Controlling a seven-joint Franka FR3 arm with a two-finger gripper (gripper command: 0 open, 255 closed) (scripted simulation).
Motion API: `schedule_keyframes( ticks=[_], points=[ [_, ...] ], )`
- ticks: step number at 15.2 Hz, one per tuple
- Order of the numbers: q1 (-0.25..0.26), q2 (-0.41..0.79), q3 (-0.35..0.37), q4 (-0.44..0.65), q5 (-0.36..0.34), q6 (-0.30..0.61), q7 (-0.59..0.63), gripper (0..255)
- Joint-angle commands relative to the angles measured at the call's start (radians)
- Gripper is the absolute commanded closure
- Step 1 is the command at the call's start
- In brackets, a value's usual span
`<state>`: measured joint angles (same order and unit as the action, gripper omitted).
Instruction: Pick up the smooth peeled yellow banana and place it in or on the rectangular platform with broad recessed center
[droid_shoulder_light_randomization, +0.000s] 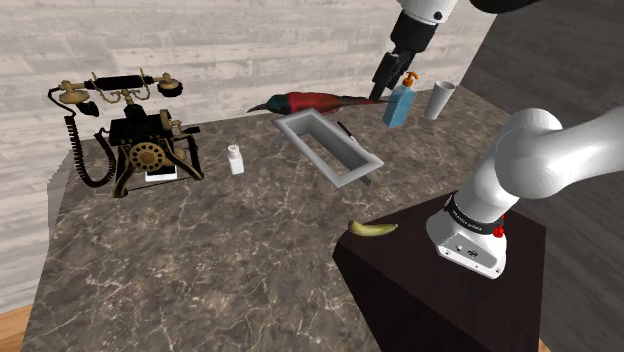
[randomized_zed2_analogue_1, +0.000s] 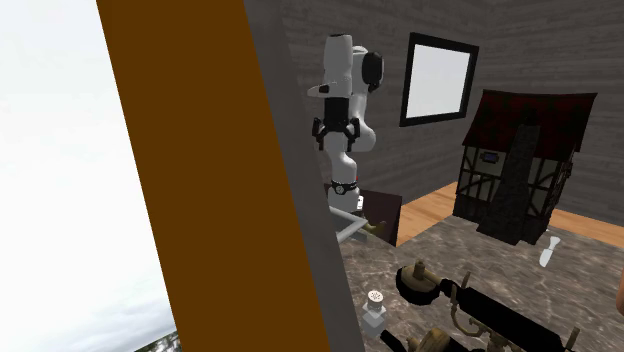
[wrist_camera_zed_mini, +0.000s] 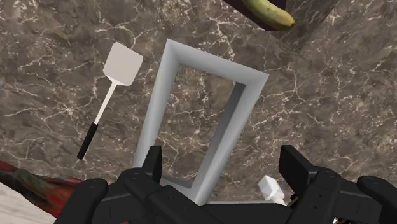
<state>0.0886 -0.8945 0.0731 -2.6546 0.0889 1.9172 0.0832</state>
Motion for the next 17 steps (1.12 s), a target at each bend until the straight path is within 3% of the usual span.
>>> schedule_keyframes(
  ticks=[1, 8, 15, 17],
  points=[
    [0.026, -0.02, 0.03, -0.062, 0.024, 0.059, 0.015, 0],
    [0.138, -0.003, 0.154, -0.24, 0.122, 0.311, 0.08, 0],
    [0.254, 0.168, 0.308, -0.344, 0.224, 0.64, 0.162, 0],
    [0.254, 0.194, 0.315, -0.348, 0.227, 0.671, 0.163, 0]
  ],
)
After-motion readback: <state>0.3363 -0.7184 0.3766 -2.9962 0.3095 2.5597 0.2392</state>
